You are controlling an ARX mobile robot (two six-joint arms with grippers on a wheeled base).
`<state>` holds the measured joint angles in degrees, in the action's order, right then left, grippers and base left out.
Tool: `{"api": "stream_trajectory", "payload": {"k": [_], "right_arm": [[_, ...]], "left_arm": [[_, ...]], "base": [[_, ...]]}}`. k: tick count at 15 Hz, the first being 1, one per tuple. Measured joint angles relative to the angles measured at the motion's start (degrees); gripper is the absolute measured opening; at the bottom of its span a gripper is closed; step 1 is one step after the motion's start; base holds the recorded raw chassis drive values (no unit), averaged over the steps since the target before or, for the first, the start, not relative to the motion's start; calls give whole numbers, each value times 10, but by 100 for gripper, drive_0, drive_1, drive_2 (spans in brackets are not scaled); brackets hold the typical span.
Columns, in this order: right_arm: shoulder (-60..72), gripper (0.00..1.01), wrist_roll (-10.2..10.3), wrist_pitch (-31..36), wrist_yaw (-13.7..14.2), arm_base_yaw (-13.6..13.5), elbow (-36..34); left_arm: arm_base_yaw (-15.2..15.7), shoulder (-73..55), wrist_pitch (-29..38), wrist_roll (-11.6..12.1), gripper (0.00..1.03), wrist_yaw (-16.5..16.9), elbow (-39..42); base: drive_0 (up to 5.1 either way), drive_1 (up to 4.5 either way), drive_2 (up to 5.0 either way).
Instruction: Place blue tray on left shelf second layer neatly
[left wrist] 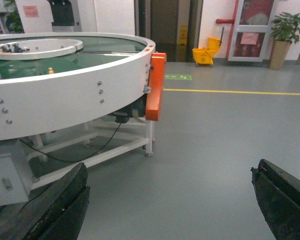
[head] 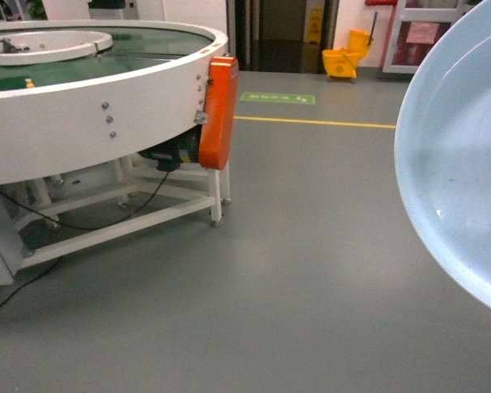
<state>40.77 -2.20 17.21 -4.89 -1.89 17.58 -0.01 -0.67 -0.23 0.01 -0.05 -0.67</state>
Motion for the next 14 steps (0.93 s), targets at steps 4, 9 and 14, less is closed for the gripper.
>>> {"api": "stream_trajectory", "payload": {"k": [4,9,14], "right_arm": [[0,2,0,0,0,0,0],[0,2,0,0,0,0,0],[2,2,0,0,4,0,0]], "left_arm": [[0,0,0,0,98,0,0],[0,0,-1,0,98,0,0],[0,0,0,0,98,1,0]], "base": [[276,-238,-528],[294,-209,-511],[291,-212,-515]]}}
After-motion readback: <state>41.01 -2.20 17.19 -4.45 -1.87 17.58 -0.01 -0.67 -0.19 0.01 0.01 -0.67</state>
